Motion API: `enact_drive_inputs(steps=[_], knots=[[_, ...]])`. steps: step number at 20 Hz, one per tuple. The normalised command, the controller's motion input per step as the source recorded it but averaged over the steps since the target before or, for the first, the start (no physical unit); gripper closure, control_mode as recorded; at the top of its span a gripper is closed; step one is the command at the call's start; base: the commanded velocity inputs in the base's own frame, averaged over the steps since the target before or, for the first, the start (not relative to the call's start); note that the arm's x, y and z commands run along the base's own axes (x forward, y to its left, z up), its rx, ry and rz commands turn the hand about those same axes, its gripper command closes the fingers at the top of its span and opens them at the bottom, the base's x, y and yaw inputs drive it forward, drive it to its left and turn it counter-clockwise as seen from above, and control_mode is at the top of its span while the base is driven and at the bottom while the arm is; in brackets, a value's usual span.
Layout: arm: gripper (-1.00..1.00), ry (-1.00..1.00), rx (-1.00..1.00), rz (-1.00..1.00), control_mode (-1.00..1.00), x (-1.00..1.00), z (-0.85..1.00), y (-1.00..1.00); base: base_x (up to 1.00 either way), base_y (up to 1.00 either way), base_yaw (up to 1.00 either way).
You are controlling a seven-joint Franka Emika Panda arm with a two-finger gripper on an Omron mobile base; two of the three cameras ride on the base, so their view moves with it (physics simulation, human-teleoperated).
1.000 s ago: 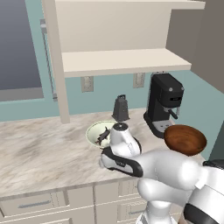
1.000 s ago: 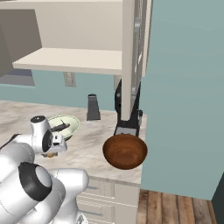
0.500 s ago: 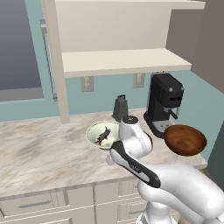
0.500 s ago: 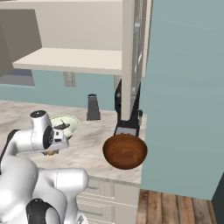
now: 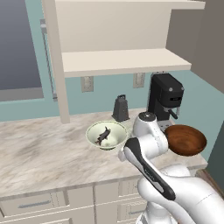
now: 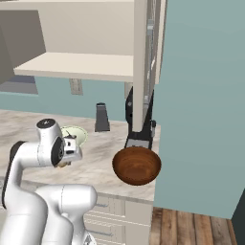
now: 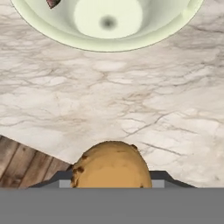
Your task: Pick both bowls and place them on the counter. Then place the fish in one bowl and place the cookie dough ball in the other bowl.
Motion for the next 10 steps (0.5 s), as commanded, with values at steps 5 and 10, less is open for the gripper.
enact_drive_inputs(steps=[5, 10], knots=[[1.00, -0.03, 0.00, -0.02, -1.00, 0.00, 0.47, -0.40, 0.00, 0.00, 0.00], [1.00, -0.01, 0.00, -0.03, -1.00, 0.00, 0.45, -0.43, 0.00, 0.00, 0.00]])
